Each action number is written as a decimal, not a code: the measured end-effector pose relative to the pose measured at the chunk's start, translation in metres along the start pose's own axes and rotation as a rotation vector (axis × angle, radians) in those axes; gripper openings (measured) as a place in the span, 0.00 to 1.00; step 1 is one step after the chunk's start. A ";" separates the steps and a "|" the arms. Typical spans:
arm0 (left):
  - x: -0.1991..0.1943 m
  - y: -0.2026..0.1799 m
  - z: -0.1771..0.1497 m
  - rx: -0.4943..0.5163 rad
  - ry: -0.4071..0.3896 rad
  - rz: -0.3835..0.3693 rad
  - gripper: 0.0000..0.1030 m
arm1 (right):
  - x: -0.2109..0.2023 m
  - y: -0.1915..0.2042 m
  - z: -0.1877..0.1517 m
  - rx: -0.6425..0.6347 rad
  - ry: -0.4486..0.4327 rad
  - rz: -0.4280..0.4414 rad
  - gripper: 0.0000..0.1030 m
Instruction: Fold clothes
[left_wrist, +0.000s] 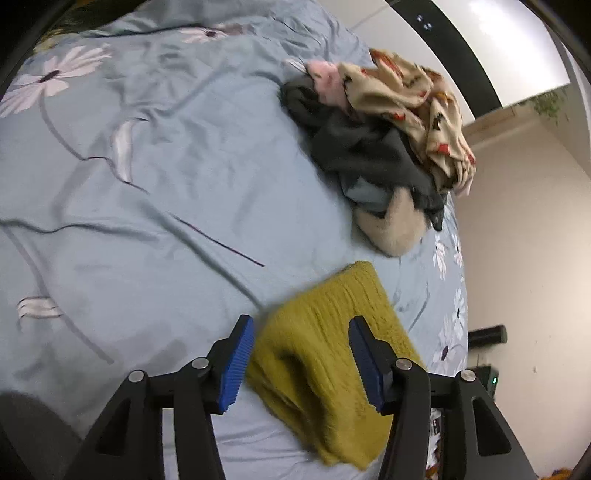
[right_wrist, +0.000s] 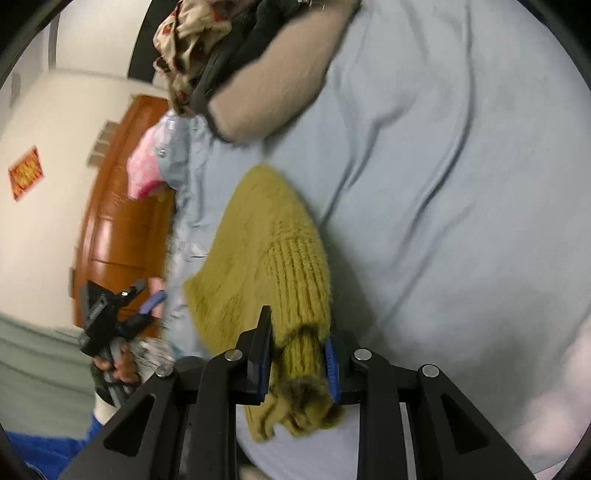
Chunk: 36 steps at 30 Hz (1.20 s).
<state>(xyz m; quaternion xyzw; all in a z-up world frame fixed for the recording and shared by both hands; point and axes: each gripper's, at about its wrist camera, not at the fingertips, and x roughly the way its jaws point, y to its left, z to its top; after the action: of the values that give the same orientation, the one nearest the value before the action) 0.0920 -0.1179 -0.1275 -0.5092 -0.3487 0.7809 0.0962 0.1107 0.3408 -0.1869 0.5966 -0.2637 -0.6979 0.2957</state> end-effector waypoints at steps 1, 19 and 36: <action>0.011 -0.003 0.004 0.007 0.023 -0.012 0.57 | -0.004 -0.005 0.006 -0.013 0.017 -0.024 0.24; 0.167 -0.024 0.039 0.249 0.444 -0.113 0.69 | 0.011 -0.035 -0.128 0.427 -0.315 0.026 0.73; 0.155 -0.023 0.005 0.217 0.382 -0.162 0.35 | 0.033 -0.016 -0.125 0.576 -0.387 0.000 0.41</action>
<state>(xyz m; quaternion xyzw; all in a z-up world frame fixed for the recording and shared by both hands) 0.0116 -0.0246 -0.2242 -0.6047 -0.2777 0.6932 0.2769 0.2289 0.3258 -0.2388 0.5122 -0.5009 -0.6950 0.0599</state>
